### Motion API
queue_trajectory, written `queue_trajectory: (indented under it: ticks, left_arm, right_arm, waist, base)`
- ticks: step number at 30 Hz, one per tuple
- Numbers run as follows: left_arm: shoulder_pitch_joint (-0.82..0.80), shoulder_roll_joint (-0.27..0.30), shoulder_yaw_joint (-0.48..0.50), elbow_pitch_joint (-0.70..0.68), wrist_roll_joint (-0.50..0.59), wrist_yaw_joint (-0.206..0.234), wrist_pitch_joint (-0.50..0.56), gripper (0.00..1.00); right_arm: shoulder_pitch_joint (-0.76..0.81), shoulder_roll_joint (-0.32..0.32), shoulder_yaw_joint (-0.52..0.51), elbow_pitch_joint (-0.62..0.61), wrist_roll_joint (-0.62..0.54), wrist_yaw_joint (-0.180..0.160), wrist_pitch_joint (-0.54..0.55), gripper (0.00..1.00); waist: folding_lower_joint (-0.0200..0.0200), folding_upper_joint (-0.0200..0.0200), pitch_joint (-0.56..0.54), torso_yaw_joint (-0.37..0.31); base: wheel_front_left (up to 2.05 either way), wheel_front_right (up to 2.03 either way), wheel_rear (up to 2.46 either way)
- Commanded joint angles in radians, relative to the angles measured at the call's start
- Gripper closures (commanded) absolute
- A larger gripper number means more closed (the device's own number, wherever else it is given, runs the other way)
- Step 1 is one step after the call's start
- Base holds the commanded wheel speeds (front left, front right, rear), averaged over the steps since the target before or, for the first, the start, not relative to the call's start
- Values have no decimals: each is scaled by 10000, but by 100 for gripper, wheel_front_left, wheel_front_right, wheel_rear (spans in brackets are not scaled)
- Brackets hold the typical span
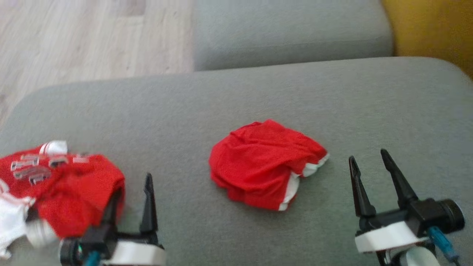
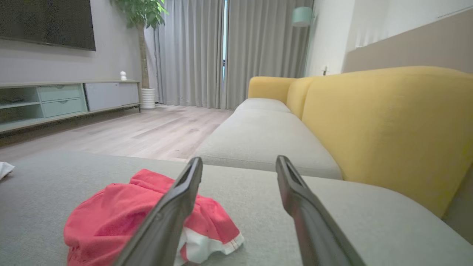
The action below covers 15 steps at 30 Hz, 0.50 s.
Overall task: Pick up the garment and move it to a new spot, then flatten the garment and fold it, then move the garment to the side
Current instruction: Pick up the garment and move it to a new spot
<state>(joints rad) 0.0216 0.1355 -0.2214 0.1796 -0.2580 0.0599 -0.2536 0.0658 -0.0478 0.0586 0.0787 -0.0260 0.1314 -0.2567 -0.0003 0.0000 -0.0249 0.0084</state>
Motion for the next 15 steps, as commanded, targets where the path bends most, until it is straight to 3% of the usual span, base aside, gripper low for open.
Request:
queue_trajectory:
  ticks: [1,7,15]
  left_arm:
    - [-87,-75,386,-407,236,88,-81,0]
    - [920,-615,175,-684,1009,376,-81,0]
    - [1114,-792,153,12,1246,599,-81,0]
  right_arm:
    - [-92,-34,179,-288,61,-7,-51,0]
    - [307,-28,93,-344,89,-7,-51,0]
    - [437,-26,90,-310,184,-7,-51,0]
  waist:
    - [3,0,-307,-368]
    - [3,0,-417,-676]
    - [3,0,-477,-684]
  base:
    - [0,0,0]
    - [0,0,0]
    - [0,0,0]
